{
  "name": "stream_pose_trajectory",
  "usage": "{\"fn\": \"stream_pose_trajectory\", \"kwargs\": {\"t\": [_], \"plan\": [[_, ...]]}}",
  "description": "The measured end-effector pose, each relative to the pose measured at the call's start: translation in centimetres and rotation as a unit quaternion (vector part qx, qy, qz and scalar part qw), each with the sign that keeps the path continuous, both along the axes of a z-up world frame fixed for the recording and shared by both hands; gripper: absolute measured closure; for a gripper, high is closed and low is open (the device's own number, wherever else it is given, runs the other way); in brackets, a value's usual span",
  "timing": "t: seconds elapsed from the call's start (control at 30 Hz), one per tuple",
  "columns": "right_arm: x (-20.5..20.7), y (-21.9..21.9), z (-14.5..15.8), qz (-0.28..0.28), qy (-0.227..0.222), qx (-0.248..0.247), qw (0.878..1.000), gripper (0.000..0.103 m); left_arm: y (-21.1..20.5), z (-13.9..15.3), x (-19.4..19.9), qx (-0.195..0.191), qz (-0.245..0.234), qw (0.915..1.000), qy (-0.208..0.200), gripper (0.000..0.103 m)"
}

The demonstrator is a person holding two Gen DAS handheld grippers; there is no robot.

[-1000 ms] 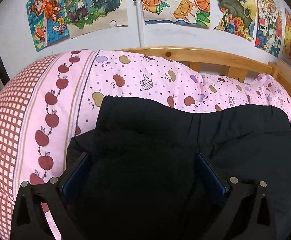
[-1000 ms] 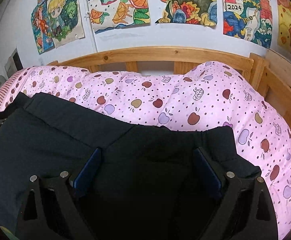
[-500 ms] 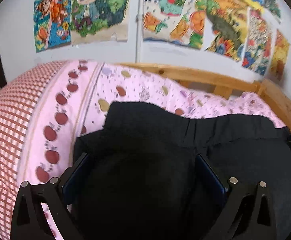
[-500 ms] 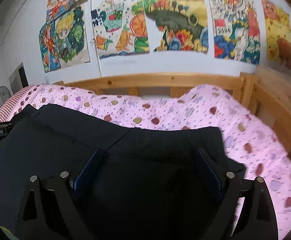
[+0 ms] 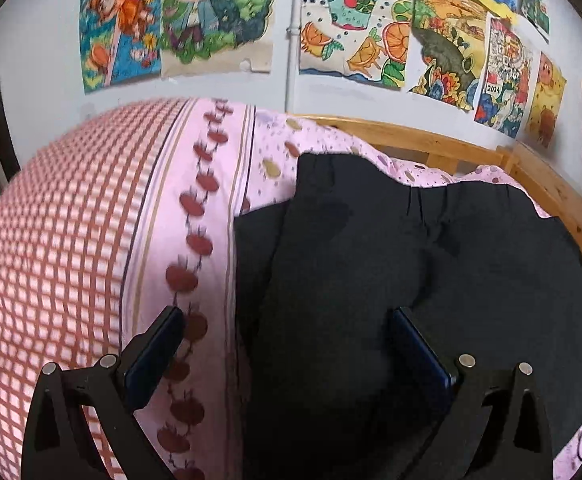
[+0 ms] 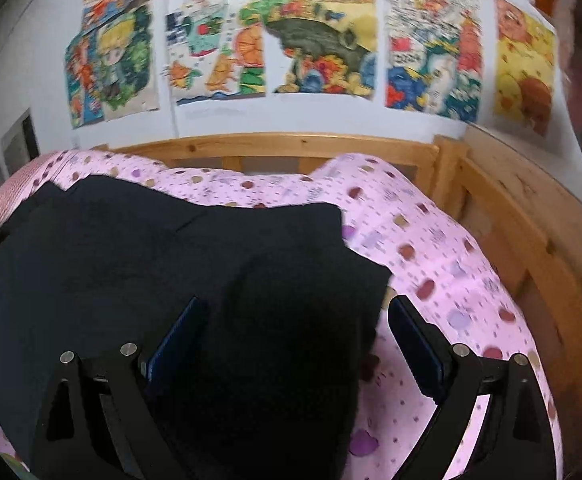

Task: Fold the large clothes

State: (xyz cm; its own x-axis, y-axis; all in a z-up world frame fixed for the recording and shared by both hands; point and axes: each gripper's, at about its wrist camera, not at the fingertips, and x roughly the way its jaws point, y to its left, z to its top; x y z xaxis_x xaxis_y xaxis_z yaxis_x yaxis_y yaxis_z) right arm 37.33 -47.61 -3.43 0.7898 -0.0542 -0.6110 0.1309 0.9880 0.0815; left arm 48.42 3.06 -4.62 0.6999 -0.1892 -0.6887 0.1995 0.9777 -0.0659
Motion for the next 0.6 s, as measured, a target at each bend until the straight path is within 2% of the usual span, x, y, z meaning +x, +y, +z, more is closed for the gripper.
{"fn": "stream_pose_trajectory", "kwargs": {"t": [0.17, 0.27, 0.37, 0.47, 0.6], "plan": [[-0.3, -1.3, -1.3, -0.03, 0.01, 0.028, 0.999, 0.011, 0.6, -0.9, 0.0, -0.024, -0.009, 0.9995, 0.019, 0.0], [-0.1, -2.0, -2.5, -0.038, 0.027, 0.041, 0.998, 0.011, 0.7, -1.8, 0.6, -0.042, -0.025, 0.9977, 0.046, 0.0], [0.3, -2.6, -3.7, -0.04, 0.041, 0.064, 0.996, 0.011, 1.2, -3.2, 1.3, -0.083, -0.03, 0.9919, 0.091, 0.0], [1.1, -3.3, -5.3, -0.034, 0.061, 0.099, 0.993, 0.004, 1.4, -4.2, 1.5, -0.112, -0.032, 0.9861, 0.118, 0.0], [1.4, -3.9, -7.2, -0.018, 0.068, 0.147, 0.987, 0.001, 0.9, -4.6, 1.2, -0.109, -0.04, 0.986, 0.12, 0.0]]}}
